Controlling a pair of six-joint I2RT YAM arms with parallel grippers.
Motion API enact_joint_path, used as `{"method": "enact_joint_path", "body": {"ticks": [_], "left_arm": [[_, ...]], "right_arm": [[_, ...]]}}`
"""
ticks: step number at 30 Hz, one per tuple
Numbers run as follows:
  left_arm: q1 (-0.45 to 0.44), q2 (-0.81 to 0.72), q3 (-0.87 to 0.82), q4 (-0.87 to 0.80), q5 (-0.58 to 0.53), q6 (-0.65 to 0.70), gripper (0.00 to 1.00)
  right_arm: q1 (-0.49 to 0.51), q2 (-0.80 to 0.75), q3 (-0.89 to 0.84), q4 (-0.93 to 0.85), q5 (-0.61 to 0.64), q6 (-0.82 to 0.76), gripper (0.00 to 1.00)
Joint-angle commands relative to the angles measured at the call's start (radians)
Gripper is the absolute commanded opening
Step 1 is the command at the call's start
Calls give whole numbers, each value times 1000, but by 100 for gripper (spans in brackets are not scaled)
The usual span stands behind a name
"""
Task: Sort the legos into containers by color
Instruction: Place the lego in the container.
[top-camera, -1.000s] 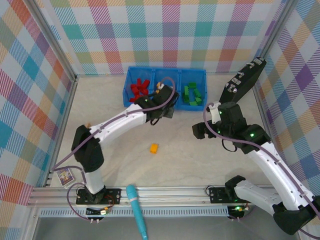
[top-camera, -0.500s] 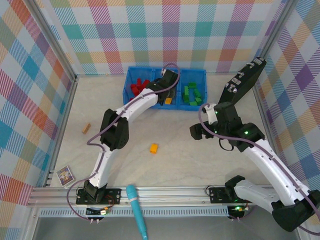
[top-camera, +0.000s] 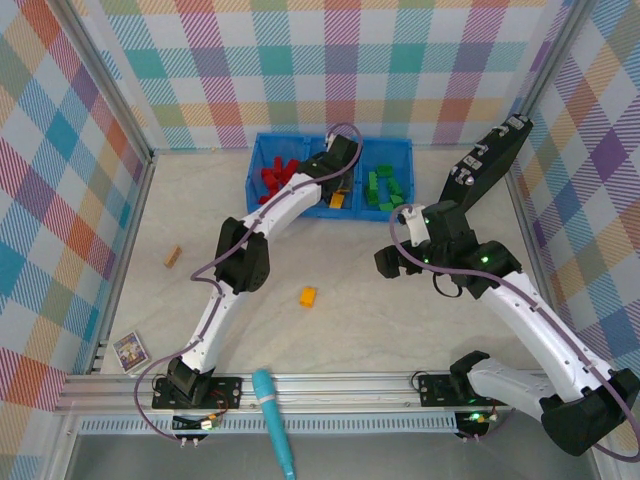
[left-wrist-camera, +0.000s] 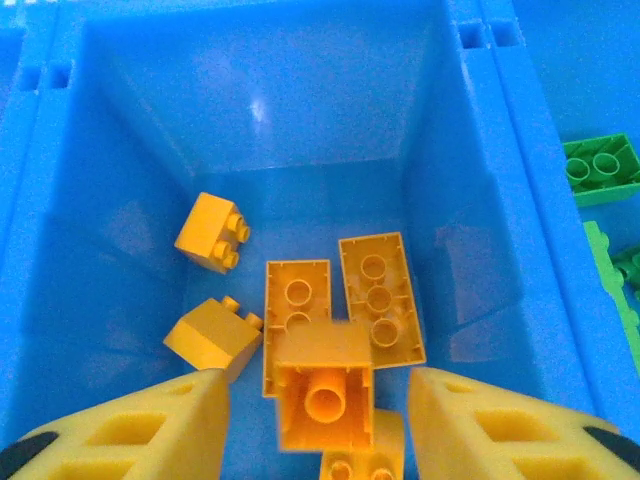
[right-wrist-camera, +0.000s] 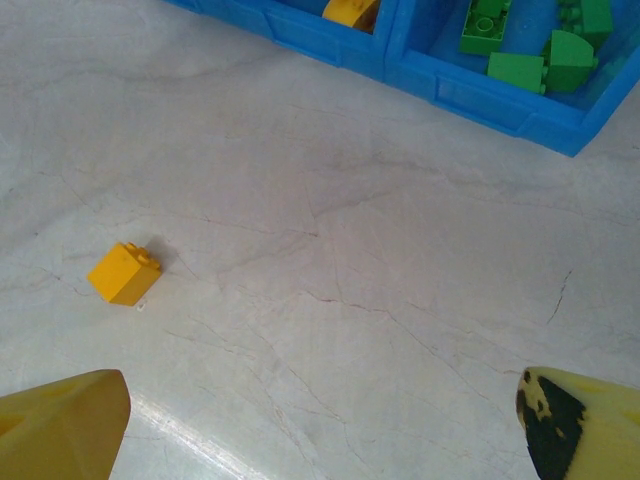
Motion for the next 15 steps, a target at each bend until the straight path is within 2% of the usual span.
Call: {"method": "enact_joint_path", "body": {"ticks": [1,4,6,12,15], "left_arm": [[13,-32,71,-54,-1,45,54],[12,-137,63,-112,1,97,58],[6,-258,-33,-135,4,119,58],[-34,-721,-664,-59,31,99,60],[-96,-893,-931,-58,-23,43,67]], "right_arm": [[-2,29,6,-6,-9,-35,99],[-3,53,30,0,-6,-44,99],[-2,66,50,12,-8,-51,99],[-3,112,114,21,-14,-70,99],[-2,127,149,7,-14,-81,99]]}}
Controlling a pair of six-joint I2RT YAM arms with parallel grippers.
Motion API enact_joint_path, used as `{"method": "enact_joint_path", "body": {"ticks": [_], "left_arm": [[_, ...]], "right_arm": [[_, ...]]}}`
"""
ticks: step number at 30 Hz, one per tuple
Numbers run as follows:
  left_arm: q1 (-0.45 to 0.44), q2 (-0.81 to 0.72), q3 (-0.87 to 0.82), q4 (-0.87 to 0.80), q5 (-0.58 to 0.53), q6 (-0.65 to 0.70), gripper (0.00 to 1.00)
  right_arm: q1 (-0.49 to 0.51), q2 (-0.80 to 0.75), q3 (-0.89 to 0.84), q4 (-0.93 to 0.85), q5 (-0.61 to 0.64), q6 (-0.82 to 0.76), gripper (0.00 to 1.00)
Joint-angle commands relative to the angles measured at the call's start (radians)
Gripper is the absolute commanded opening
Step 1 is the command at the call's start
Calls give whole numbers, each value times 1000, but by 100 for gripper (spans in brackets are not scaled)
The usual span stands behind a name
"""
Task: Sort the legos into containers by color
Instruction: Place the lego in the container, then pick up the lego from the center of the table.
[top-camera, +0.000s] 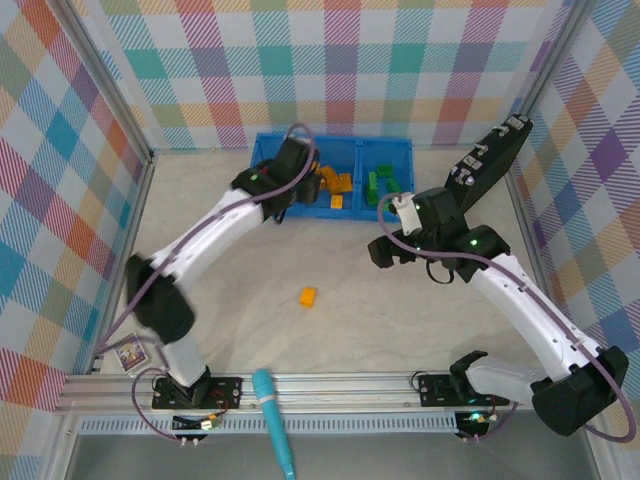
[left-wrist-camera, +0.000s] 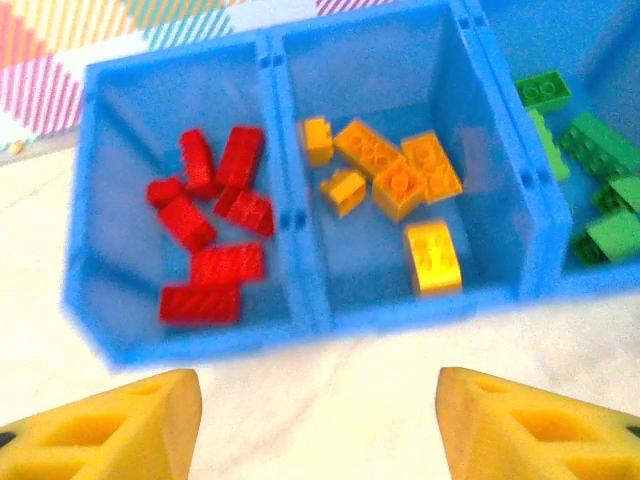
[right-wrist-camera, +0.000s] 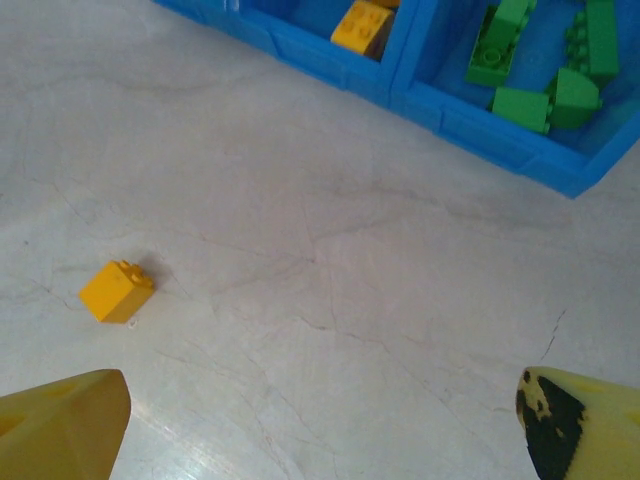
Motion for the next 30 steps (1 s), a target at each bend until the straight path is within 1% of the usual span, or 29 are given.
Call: {"method": "enact_joint_path", "body": {"ticks": [1,3,5,7,10,14,16,18,30], "left_arm": [[-76,-127,-242,-15,-32,-57,68],[-120,-191,-354,-21,-45,-105,69],[-157,-237,-443,-25,-29,-176,68],[-202,-268,-519,3,-11,-229,69],[-263,-274,-587,21,-26,-277,69],[-279,-230,-610,28,-13,-302,70],[-284,-213,-619,49,-7,-299,70],[-286,-192,-627,72,15,-300,70],[-303,-92,-700,170,93,-351,71]], "right_arm": [[-2,15,56,-4,-14,-33,99],[-2,26,80,-13,-16,-34,99],[-2,36,103,-21,-21,-31,99],[-2,42,118,-21,-24,-22,99],[-1,50,147,-32,-36,-1,99],[-1,41,157,-35,-53,18,100],[-2,35,157,-42,-60,26,97],[-1,27,151,-49,-60,32,96],[-3,-35,69,-43,-28,67,100]]}}
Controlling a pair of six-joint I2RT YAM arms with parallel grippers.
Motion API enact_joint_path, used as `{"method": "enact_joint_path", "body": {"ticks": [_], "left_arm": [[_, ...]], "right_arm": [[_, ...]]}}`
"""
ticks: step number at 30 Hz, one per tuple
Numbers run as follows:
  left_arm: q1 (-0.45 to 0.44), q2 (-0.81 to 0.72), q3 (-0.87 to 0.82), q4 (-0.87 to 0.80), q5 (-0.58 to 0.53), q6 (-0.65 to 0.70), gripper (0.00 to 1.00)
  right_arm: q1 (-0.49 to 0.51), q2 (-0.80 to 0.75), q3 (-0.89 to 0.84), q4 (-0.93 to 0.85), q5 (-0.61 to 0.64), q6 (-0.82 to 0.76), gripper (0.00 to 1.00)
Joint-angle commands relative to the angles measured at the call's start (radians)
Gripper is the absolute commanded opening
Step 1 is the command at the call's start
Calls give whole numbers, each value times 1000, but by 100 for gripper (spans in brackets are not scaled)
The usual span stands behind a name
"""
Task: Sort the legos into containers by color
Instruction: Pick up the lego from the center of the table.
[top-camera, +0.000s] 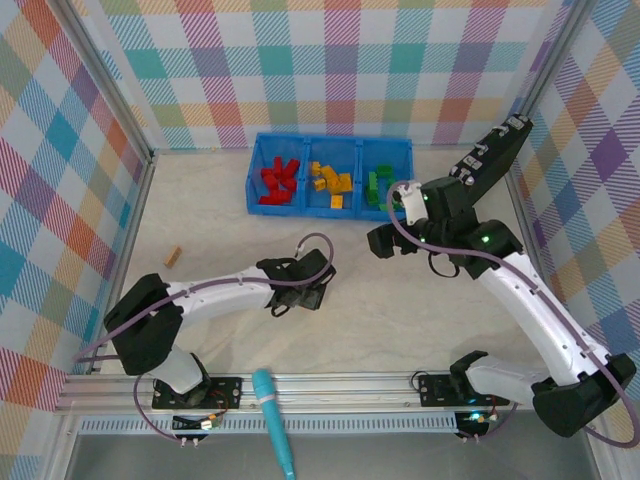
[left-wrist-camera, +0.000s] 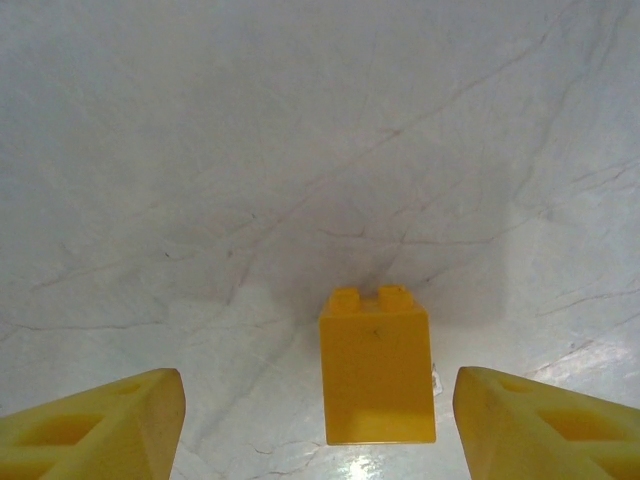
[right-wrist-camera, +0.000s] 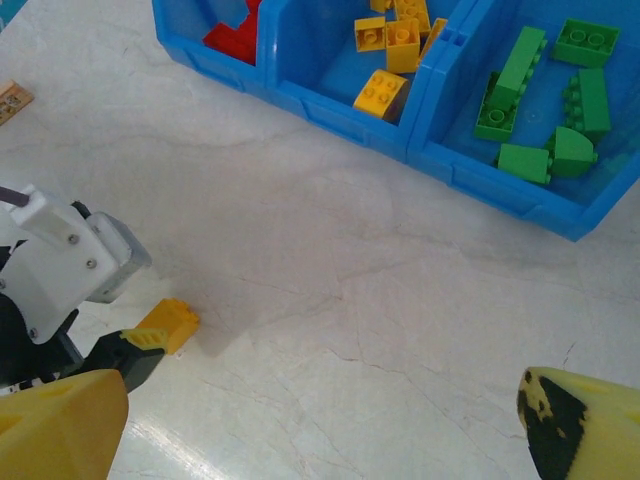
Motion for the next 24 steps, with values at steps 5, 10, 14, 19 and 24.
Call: {"method": "enact_joint_path", "body": {"ticks": [5,10,14,19,24], "left_arm": [[-11,64,-26,70,44,-39,70],[-11,108,-25,98,67,-45,62],[-11,152,-7,65,57,-59,45],[-11,196,13,45,62,-61,36],[5,203,86,4,40,-20,25]], "right_arm": [[-2,-15,-27,-3,6,21,100],[-2,-12,-25,-2,8,14,99],[-2,-13,-24,-7,15,10,99],[-2,-16,-25,-7,26,4,99],[-3,-18,-25,-9,33,2,99]]}}
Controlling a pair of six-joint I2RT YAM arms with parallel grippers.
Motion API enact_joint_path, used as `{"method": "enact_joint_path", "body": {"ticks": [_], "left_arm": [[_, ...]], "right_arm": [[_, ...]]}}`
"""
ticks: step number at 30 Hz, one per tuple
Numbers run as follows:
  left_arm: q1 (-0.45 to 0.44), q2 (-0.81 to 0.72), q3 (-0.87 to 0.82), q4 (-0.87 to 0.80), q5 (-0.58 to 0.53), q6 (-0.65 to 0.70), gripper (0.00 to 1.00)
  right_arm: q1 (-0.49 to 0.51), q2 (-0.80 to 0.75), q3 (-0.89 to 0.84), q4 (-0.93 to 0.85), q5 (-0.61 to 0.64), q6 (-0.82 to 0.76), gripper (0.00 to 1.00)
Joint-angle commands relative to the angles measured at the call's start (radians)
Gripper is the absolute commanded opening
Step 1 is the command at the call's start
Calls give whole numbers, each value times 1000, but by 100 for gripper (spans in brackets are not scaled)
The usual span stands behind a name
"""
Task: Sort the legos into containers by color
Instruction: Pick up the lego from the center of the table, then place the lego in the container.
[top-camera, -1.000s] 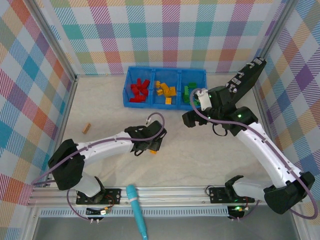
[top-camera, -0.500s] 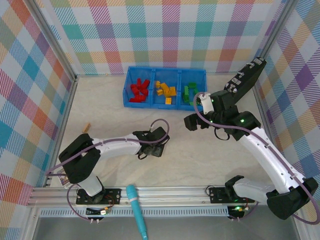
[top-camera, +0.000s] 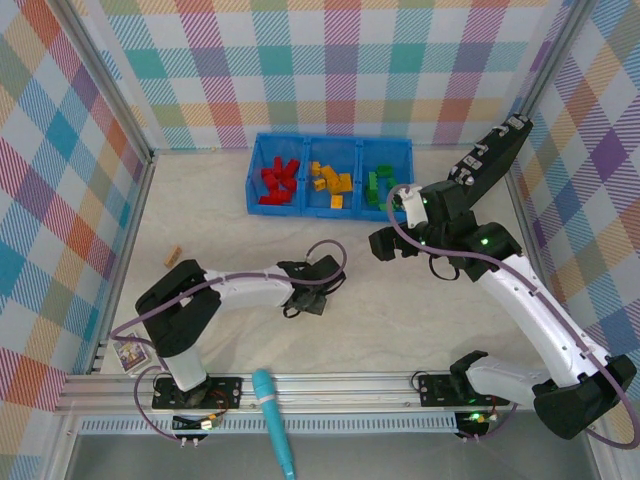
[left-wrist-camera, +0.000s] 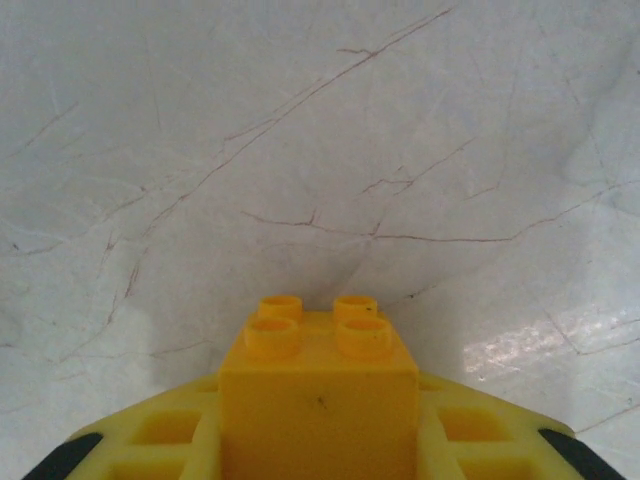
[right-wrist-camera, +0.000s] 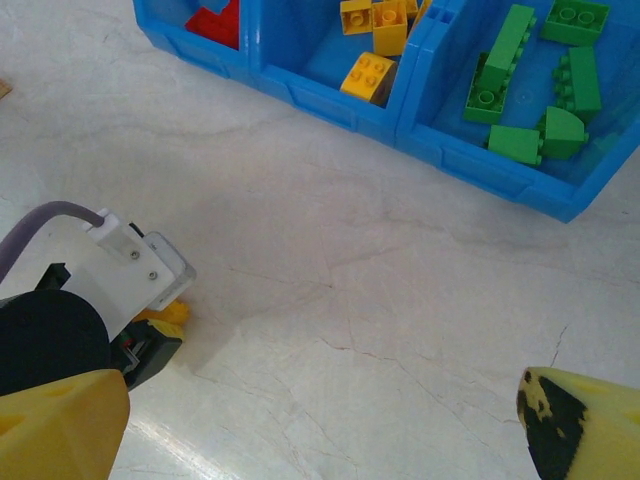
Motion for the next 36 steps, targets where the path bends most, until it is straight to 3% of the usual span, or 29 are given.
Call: {"method": "enact_joint_path", "body": {"ticks": [1,6,11,15,22,32,36], "left_arm": [[19,18,74,-50,-19,40,24],[103,6,255,-63,-70,153,23],[210,91,496,49,-107,282,23],[295,241,712,119,-88,312,23],[364,509,982,234,-61,381,23],[430,939,1516,83,12,364,25],[437,976,1543,85,13,366,26]], "right_arm": [[-2,-14,-1,-11,14,-7,99],[-2,-38,-18,-6,21,-9,99],[-2,-58,-44,7,5,-5,99],[-3,-73,-77,25,7,-4,99],[-2,-95,-111,67,4,-18,99],[-2,-94,-120,99,2,-27,99],[-2,-89,-143,129,-7,-13,99]]}}
